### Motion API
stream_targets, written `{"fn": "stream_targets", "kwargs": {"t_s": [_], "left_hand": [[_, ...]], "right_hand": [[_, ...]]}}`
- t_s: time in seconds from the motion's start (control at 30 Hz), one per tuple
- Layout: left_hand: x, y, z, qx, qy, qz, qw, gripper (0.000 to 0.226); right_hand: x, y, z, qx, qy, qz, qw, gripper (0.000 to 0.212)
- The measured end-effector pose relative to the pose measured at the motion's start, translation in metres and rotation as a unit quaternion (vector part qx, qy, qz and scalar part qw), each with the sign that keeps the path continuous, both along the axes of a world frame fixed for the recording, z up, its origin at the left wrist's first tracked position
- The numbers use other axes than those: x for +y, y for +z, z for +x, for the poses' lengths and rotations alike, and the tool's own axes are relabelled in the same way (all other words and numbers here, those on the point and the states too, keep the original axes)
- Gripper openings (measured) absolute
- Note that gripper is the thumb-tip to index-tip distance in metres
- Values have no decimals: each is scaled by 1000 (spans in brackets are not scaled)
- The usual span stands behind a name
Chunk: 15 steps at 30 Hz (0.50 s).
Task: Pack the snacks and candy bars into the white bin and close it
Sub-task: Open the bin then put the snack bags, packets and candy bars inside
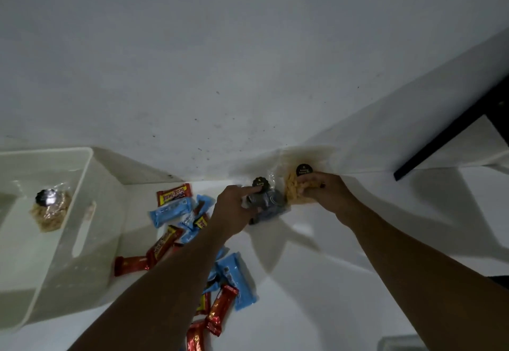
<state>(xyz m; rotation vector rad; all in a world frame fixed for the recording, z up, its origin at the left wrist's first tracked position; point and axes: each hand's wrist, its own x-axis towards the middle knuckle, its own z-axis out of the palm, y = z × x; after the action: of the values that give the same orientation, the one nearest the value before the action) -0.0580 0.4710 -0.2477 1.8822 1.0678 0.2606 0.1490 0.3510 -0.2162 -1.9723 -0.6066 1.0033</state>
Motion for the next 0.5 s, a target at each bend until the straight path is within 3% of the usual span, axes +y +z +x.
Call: {"fn": "stream_targets", "kwargs": {"t_s": [0.23, 0.5], "left_hand": [[6, 5, 8, -1, 32, -39, 999, 35], [8, 65, -45, -18, 6, -4, 1000, 40]], "right_hand": [[-1, -6, -3, 21, -11, 13, 1000, 23], [-14, 61, -48, 5, -5, 41, 999, 22]]}}
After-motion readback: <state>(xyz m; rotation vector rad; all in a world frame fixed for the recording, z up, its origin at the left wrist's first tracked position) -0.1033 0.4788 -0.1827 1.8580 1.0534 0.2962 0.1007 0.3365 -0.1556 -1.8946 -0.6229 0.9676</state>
